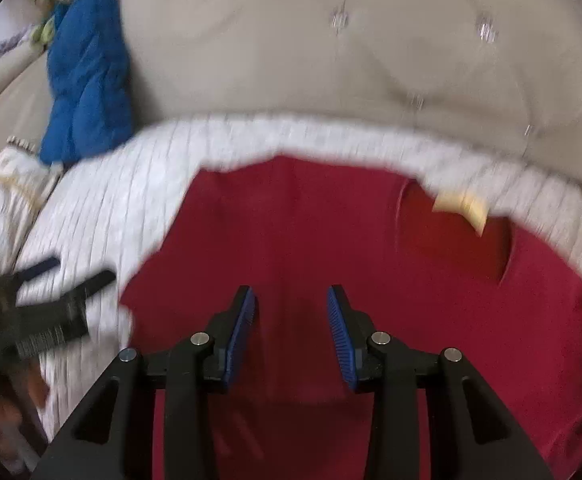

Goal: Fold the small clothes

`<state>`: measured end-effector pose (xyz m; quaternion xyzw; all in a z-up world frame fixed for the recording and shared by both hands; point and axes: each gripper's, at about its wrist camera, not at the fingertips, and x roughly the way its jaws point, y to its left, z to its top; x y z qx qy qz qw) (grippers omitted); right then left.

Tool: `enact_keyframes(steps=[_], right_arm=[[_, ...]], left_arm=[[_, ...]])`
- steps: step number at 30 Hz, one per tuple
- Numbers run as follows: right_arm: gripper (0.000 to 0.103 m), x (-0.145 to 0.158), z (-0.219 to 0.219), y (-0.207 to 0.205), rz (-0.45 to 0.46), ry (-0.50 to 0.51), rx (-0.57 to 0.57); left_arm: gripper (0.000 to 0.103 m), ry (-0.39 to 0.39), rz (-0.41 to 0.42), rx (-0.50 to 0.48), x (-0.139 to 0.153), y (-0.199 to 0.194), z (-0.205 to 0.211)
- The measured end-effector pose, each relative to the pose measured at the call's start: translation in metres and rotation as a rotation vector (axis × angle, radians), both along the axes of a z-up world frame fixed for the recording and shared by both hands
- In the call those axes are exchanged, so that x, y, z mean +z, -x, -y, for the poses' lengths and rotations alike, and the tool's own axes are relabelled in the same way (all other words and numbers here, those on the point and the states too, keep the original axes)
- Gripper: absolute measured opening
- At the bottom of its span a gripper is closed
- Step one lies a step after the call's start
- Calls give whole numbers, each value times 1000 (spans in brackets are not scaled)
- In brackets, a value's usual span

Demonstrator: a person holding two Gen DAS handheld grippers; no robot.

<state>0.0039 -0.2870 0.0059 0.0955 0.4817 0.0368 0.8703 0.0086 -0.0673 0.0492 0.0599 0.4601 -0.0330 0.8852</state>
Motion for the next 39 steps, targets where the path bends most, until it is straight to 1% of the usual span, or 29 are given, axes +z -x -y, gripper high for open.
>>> enact_keyframes(steps=[1,2,3,5,8,11,13,15,16,18,20,22,24,26,27,28,29,30,31,32,34,35,36,39], right_arm=[[16,-10,-4,4,-37,4,13],[16,-14,-4,9,-36,15,16],[16,-13,-9,16,-5,46,21],[16,-10,-15,22,-11,77,38],[16,1,-14,26,2,58,36],[16,14,-6,24,62,64,-16],[16,15,2,21,76,66,-63],[16,8,11,16,54,73,-113],[16,-1,15,12,25,73,-133],[16,-16,16,9,-18,72,-130],[17,-12,12,14,5,96,-115],[17,-6,15,21,-3,75,-115],[17,1,28,32,16,63,-150],[18,5,49,47,34,99,-224],[19,2,57,49,25,118,-257],[20,-4,67,51,-8,136,-294],[20,-12,81,54,-43,107,-309],[19,-11,88,57,-16,60,-298],[19,-7,93,61,-13,26,-293],[19,-4,98,64,-21,11,-300],[20,8,115,75,14,3,-334],[20,14,127,82,36,19,-364],[20,20,144,86,46,57,-409],[20,26,192,85,24,140,-538]], left_arm=[[101,-5,2,0,1,0,1],[101,-5,5,1,2,2,2],[101,-3,8,-1,3,3,3],[101,3,14,-6,4,4,5],[101,11,18,-9,6,5,7],[101,33,14,-21,6,4,10],[101,56,0,-38,4,2,12],[101,67,-9,-53,0,1,15],[101,63,-18,-62,-3,-1,18],[101,37,-39,-69,-12,-3,23],[101,14,-65,-71,-21,-6,27],[101,21,-73,-62,-25,-6,28],[102,29,-74,-53,-26,-7,27],[102,36,-77,-49,-26,-6,26],[102,35,-74,-49,-26,-6,26],[102,30,-71,-51,-26,-5,27],[102,24,-67,-52,-25,-5,27],[102,22,-64,-52,-24,-4,27],[101,22,-60,-51,-22,-4,27],[101,24,-54,-51,-20,-3,26],[101,29,-45,-46,-16,-2,24],[101,33,-42,-41,-14,-1,22],[101,39,-42,-35,-13,-1,20],[101,53,-43,-25,-12,-1,18]])
